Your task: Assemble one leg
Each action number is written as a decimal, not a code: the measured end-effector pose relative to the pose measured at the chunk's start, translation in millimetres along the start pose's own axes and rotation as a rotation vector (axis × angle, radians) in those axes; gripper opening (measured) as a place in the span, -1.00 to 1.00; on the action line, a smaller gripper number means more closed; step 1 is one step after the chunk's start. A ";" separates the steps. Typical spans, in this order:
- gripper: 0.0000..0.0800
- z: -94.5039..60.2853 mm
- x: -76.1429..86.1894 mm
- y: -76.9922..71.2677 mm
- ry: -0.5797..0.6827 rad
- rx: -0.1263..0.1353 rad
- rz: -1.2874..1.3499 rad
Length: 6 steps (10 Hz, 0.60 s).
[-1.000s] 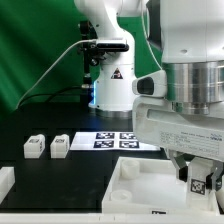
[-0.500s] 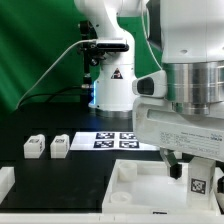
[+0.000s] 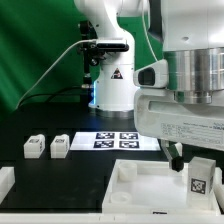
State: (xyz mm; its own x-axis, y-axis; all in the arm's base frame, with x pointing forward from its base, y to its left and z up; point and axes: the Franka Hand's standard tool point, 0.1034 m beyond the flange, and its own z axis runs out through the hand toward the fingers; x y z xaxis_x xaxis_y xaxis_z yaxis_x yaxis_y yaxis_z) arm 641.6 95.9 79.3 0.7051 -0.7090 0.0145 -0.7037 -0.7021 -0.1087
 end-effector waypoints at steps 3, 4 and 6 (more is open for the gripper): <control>0.62 0.3 0.0 0.2 0.000 0.000 0.000; 0.62 0.4 -0.1 0.2 0.000 -0.001 0.000; 0.62 0.6 -0.1 0.3 0.000 -0.001 0.000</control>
Offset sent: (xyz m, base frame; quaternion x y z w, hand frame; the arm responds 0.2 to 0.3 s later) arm 0.0000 0.0000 0.0000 0.0000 0.0000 0.0000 1.0000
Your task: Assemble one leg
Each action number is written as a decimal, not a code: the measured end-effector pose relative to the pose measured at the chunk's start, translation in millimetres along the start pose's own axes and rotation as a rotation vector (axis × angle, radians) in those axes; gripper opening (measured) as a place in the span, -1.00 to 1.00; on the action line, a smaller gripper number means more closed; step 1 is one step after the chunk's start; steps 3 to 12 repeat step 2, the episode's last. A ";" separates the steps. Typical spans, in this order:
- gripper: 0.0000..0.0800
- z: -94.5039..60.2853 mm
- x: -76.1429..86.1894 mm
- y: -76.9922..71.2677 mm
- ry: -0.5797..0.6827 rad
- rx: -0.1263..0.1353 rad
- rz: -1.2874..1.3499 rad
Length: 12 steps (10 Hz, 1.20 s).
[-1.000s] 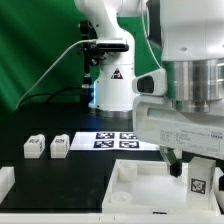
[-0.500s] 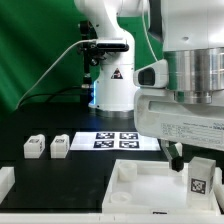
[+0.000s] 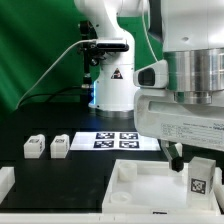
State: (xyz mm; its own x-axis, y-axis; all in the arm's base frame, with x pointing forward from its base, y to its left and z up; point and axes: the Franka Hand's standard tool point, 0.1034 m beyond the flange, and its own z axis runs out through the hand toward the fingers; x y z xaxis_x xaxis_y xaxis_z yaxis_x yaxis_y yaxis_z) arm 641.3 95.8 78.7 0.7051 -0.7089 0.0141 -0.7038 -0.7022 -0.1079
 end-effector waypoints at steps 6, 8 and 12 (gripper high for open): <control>0.62 0.3 -0.1 0.1 0.000 0.000 0.000; 0.62 0.3 -0.1 0.1 0.000 0.000 0.000; 0.62 0.3 -0.1 0.1 0.000 0.000 0.000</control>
Offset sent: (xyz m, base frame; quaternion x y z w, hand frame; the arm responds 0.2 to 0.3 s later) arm 0.0000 0.0000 0.0000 0.0000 0.0000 0.0000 1.0000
